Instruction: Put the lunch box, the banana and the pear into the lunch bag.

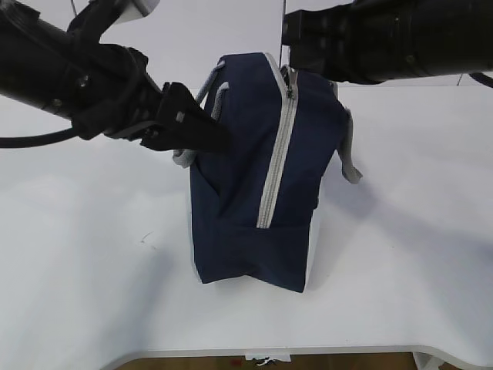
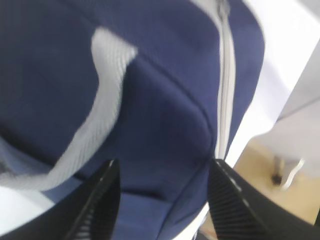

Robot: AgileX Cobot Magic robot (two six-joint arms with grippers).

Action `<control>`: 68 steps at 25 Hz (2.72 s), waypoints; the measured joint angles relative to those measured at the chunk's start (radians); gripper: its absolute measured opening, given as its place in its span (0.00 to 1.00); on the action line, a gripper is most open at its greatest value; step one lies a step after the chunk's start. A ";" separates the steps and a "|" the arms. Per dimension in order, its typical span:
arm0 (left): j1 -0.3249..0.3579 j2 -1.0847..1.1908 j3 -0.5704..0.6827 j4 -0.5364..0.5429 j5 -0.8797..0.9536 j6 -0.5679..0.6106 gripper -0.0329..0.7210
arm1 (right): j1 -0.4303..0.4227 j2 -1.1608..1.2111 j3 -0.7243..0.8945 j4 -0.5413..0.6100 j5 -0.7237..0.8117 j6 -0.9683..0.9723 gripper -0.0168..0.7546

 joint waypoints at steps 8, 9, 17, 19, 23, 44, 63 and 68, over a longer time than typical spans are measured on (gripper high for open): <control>0.000 0.000 -0.002 -0.142 0.025 0.000 0.61 | 0.000 0.000 0.000 0.006 0.008 0.000 0.02; 0.000 0.000 -0.002 -0.150 0.025 0.000 0.61 | 0.000 0.000 0.000 0.007 0.008 0.000 0.02; -0.043 0.000 -0.004 -0.172 -0.068 0.000 0.61 | 0.000 0.000 0.000 0.025 0.008 0.000 0.02; -0.065 0.017 -0.004 -0.183 -0.101 0.000 0.61 | 0.000 0.000 0.000 0.029 0.008 0.000 0.02; -0.069 0.046 -0.004 -0.198 -0.143 0.000 0.56 | 0.000 0.000 0.000 0.031 0.008 0.000 0.02; -0.069 0.040 -0.176 0.310 0.068 0.000 0.04 | 0.002 0.000 0.000 0.040 0.031 0.000 0.02; -0.020 0.003 -0.196 0.462 0.310 0.000 0.04 | -0.120 0.048 0.000 0.030 -0.012 0.000 0.02; 0.019 -0.019 -0.196 0.465 0.343 0.000 0.04 | -0.137 0.090 0.000 0.032 -0.025 0.000 0.02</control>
